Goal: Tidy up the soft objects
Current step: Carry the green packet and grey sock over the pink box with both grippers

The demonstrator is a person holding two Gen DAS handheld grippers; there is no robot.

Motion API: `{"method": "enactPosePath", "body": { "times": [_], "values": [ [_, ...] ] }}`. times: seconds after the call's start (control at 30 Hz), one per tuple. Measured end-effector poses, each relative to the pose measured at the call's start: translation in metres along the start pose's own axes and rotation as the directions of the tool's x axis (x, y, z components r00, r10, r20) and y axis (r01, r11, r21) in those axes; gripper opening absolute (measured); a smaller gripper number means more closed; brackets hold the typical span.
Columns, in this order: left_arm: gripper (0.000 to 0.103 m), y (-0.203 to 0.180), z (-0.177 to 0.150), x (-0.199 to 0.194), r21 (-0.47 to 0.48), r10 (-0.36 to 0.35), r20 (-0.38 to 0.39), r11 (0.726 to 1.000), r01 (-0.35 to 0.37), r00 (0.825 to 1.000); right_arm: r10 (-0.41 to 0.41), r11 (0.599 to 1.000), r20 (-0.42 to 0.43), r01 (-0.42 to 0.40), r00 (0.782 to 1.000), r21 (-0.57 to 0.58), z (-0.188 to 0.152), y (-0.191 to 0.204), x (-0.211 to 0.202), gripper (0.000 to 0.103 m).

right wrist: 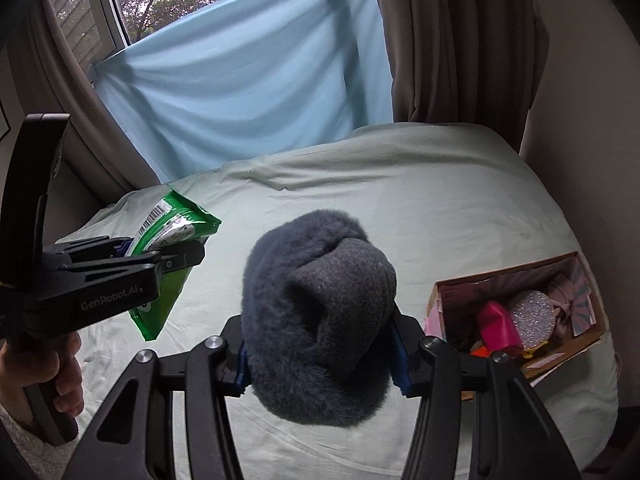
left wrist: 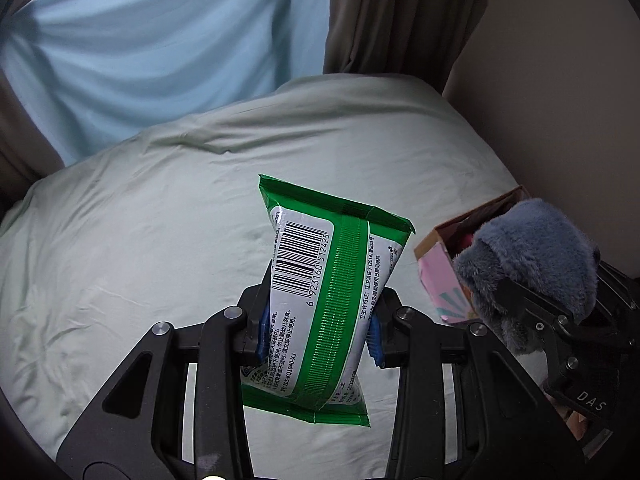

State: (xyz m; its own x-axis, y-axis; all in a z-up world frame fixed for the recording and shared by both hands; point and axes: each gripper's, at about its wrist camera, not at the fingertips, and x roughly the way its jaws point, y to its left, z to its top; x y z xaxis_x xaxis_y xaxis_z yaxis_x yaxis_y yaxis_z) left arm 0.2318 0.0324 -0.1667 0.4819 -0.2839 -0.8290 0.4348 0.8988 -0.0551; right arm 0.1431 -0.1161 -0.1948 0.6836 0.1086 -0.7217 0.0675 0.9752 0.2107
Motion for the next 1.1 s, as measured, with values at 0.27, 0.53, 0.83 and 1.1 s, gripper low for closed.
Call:
{"method": "enactPosePath", "body": {
  "times": [0.27,0.53,0.83,1.1],
  "values": [
    [0.033,-0.099,-0.009,-0.017,-0.064,-0.021,0.029,0.998,0.023,0.999,-0.002,1.0,-0.001,0.002,1.0,-0.031,0.002,-0.069,-0.057,0.049],
    [0.033,-0.195,-0.012,0.013,-0.141,-0.046,-0.002,0.989,0.045,0.999,-0.015,0.999,-0.003,0.015,1.0,-0.035,0.001,-0.165,-0.077,0.049],
    [0.033,-0.26,-0.01,0.074,-0.237,-0.036,-0.077,0.971,0.017,0.996,-0.025,0.999,-0.078,0.022,0.997,-0.03,0.0,-0.264,-0.062,0.049],
    [0.033,-0.28,-0.006,0.133,-0.298,0.0,-0.156,0.953,-0.047,0.988,-0.02,1.0,-0.147,0.021,0.989,0.001,0.012,-0.327,-0.014,0.049]
  ]
}}
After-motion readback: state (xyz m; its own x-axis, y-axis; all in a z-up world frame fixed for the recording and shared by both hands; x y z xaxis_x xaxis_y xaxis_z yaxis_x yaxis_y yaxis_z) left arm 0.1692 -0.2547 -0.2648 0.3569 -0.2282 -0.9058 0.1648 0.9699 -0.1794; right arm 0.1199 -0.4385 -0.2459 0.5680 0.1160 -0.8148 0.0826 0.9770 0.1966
